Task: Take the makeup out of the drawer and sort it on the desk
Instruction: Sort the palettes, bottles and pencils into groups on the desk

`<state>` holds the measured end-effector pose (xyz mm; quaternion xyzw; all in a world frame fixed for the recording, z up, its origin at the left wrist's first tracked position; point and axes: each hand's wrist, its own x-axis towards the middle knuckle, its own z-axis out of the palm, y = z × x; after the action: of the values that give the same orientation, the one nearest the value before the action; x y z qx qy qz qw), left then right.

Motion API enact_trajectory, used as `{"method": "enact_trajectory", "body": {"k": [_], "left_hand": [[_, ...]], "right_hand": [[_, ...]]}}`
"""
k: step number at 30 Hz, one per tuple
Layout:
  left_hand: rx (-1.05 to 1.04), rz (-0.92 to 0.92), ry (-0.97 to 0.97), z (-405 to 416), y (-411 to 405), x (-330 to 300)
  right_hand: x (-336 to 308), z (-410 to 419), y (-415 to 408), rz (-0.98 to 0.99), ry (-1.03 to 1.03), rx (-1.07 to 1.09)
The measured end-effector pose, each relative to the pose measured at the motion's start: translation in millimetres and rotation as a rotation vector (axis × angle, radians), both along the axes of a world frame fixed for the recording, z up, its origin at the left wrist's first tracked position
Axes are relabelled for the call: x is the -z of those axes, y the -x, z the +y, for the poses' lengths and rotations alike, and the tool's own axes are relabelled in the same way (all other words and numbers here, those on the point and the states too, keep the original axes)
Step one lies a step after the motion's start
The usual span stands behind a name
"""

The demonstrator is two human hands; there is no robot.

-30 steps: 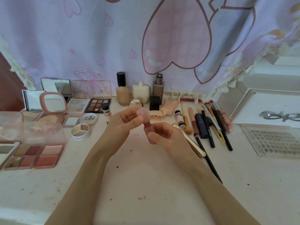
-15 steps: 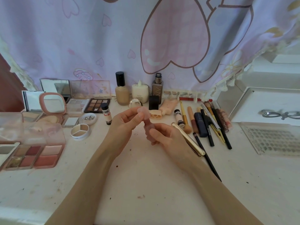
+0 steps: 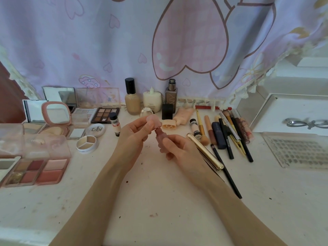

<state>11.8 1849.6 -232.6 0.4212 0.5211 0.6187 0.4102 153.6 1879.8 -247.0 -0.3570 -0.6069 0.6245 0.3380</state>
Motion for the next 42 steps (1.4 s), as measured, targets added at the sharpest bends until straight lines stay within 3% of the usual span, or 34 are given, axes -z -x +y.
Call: {"method": "enact_trajectory", "body": {"k": [13,20,25,30,34,39,42], "left_hand": [[-0.041,-0.046,-0.011,1,0,-1],[-0.059,-0.032,-0.040,1,-1,0],[-0.044,0.048,-0.043,1,0,1],[-0.151,0.299,0.062,2,3,1],[-0.207,0.707,0.121,-16,1,16],[-0.147,1.233,0.039,-45,12,45],[-0.182,1.388,0.086,-46,11,49]], "right_hand": [[3,2,1,0.066,0.049,-0.011],[-2,0,-1,-0.053,-0.177,0.078],[2,1,0,-0.033,-0.203,0.107],[3,7,-1,-0.037,-0.187,0.152],[1,7,-2,-0.026,-0.187,0.168],[-8,9,7,-0.037,-0.289,0.168],[-11,17,26,-0.098,-0.344,0.137]]}}
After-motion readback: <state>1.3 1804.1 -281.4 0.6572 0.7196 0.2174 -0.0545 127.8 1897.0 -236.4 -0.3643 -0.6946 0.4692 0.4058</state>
